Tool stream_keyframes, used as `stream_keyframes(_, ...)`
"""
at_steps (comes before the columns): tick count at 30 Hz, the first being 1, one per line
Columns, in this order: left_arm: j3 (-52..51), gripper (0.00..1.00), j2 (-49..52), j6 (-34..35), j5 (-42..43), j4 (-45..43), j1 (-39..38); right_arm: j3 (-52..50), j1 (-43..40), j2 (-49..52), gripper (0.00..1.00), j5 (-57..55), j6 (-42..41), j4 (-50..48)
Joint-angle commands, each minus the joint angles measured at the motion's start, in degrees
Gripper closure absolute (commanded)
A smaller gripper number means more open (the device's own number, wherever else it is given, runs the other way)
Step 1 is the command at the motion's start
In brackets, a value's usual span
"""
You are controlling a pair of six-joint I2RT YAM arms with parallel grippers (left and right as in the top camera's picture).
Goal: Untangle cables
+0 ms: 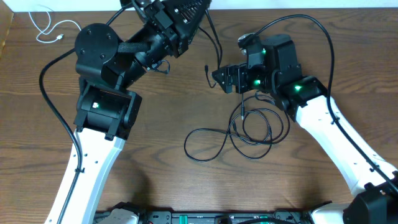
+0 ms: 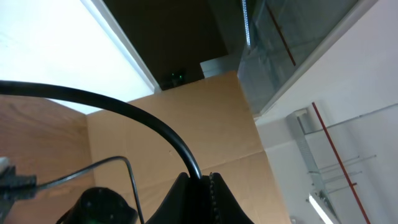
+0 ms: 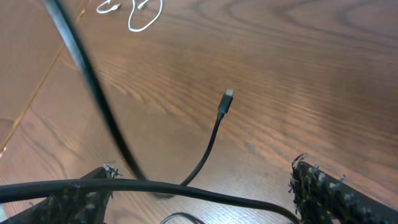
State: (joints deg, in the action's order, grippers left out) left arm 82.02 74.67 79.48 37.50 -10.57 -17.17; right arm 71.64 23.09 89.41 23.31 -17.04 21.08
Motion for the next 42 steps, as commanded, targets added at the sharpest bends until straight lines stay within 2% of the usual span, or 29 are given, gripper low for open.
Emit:
stream_keyframes(1, 0.3, 0.93, -0.6, -1.4, 2.4, -0.3, -0.1, 0.7, -1.4, -0.3, 0.12, 1.5, -0.8, -1.5)
stream_keyframes(4, 0.3, 0.93, -0.6, -1.9, 2.6, 0.1, 0.0, 0.7, -2.9, -0.7, 0.12, 5.8, -1.4, -1.9)
stream_keyframes(9, 0.3, 0.93, -0.6, -7.3, 0.7, 1.7, 0.2, 0.7, -7.0, -1.5, 0.12, 20.8, -2.5, -2.2)
stream_keyframes(13, 0.3, 0.93, -0.6, -10.3, -2.4, 7.3, 0.2, 0.7, -10.5, -2.2, 0.04, 24.8, -2.7, -0.7)
stream_keyframes(18, 0.3, 0.93, -0.6, -10.2, -0.9, 8.2, -0.8, 0.7, -13.2, -2.1, 0.05, 24.7, -2.7, -0.6)
stream_keyframes(27, 0.3, 0.93, -0.6, -9.8, -0.6, 7.1, -4.8, 0.7, -7.9, -1.9, 0.23, 19.0, -2.7, -0.4)
stream_keyframes(31, 0.3, 0.93, -0.6, -9.8, -0.6, 7.0, -4.8, 0.7, -6.0, -1.9, 0.25, 17.9, -2.7, -0.3)
stream_keyframes(33, 0.3, 0.92, -0.6, -9.6, -0.6, 7.1, -4.8, 0.7, -4.6, -1.8, 0.29, 11.5, -4.6, 1.8)
stream_keyframes(37, 0.3, 0.92, -0.6, -8.7, 0.9, 6.8, -4.9, 0.6, -3.1, -1.3, 0.27, 0.4, -5.6, 3.9)
stream_keyframes(40, 0.3, 0.93, -0.6, -8.7, 1.6, 6.8, -4.9, 0.6, -3.0, -0.5, 0.28, 1.5, -5.6, 3.3)
stream_keyframes(42, 0.3, 0.93, -0.6, -8.7, 1.6, 6.8, -4.9, 0.6, -2.9, -0.1, 0.33, 3.3, -5.7, 2.8)
